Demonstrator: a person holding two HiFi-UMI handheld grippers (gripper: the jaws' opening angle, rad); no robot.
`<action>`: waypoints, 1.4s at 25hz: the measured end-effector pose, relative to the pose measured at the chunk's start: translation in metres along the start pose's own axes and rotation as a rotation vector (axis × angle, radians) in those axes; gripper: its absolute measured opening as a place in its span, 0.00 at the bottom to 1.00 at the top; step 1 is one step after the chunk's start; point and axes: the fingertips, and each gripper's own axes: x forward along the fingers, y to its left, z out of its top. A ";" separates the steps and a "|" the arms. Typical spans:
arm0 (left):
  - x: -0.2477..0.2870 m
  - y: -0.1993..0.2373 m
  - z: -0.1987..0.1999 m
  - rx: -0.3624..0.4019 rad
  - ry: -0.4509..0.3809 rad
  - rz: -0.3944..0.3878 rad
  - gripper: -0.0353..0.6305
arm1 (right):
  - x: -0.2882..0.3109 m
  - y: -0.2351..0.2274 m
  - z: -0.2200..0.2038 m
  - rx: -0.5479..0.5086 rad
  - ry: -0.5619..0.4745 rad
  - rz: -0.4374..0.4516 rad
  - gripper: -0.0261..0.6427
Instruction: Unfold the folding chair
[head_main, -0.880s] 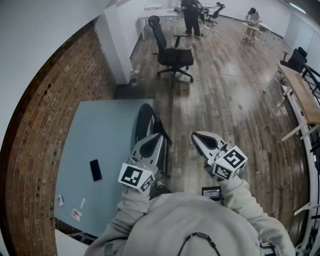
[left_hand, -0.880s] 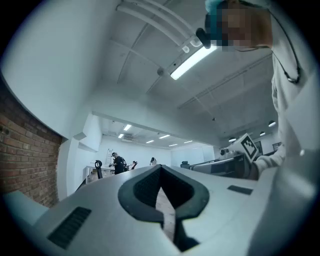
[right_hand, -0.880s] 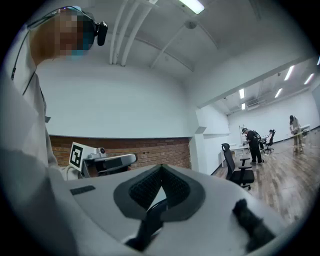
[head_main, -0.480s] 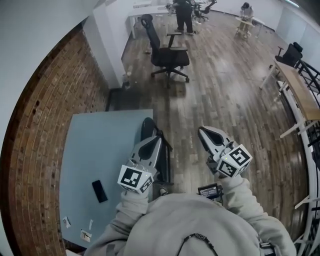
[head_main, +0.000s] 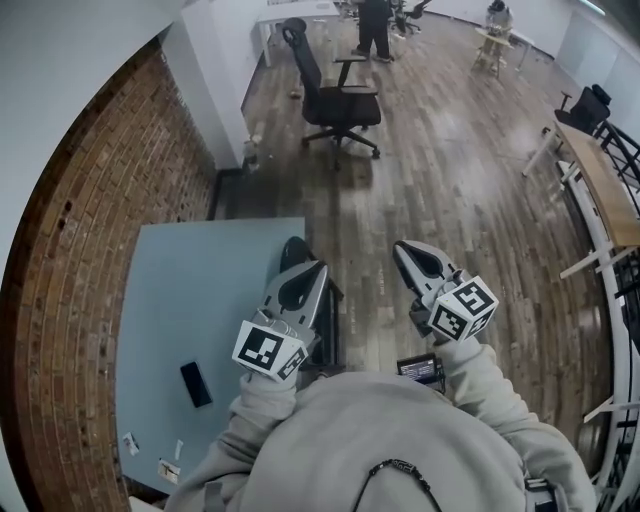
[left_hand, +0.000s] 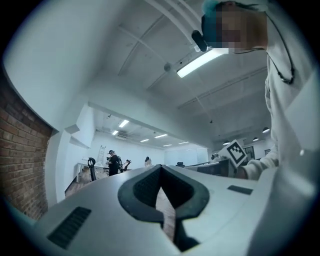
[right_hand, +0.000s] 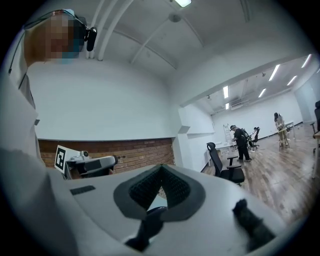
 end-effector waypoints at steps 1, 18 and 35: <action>0.001 0.001 0.000 0.005 -0.001 0.012 0.06 | 0.001 -0.002 0.001 -0.002 0.001 0.004 0.05; -0.065 0.121 -0.205 -0.289 0.555 0.430 0.63 | 0.109 -0.040 -0.266 0.325 0.427 0.079 0.36; -0.117 0.120 -0.367 -0.442 0.918 0.405 0.68 | 0.170 0.031 -0.581 0.412 1.038 0.030 0.49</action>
